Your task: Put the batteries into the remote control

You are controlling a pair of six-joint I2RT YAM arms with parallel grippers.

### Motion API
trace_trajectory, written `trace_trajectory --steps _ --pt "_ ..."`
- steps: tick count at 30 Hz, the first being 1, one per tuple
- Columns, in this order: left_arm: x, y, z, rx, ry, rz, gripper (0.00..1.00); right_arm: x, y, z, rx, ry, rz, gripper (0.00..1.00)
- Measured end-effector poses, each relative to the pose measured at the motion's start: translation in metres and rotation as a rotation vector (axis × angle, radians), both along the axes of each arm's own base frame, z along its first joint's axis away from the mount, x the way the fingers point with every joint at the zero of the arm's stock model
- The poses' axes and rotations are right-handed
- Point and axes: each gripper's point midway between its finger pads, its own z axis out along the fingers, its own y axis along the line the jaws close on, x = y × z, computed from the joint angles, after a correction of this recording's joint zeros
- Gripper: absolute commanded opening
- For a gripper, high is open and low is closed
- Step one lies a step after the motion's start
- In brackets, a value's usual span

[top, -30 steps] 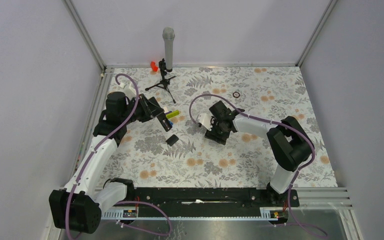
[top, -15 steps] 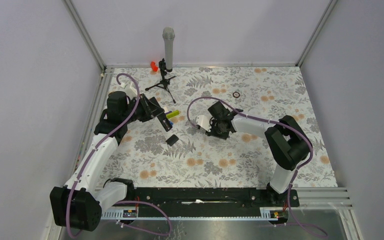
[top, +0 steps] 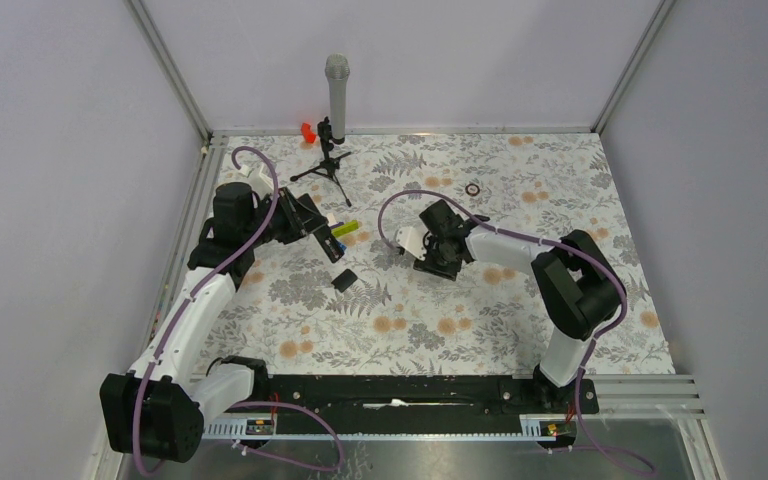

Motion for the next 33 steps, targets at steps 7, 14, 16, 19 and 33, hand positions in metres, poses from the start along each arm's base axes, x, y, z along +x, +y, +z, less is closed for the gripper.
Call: trace_trajectory --steps 7,14,16,19,33 --pt "0.0 0.0 0.0 0.0 0.0 0.0 0.0 0.008 -0.016 0.0 -0.006 0.005 -0.048 0.42" --pt "0.0 0.0 0.0 -0.002 0.001 -0.001 0.0 0.009 -0.026 -0.001 -0.016 0.019 -0.068 0.16" --pt "0.0 0.0 0.0 -0.003 0.0 -0.003 0.0 0.007 -0.027 -0.002 -0.019 0.029 -0.067 0.08" --pt "0.0 -0.001 0.001 -0.006 -0.004 -0.007 0.0 0.006 -0.023 -0.001 0.001 0.045 -0.075 0.03" --pt "0.002 -0.019 -0.008 -0.14 0.038 -0.048 0.0 0.024 0.024 0.069 0.343 0.021 -0.419 0.0"
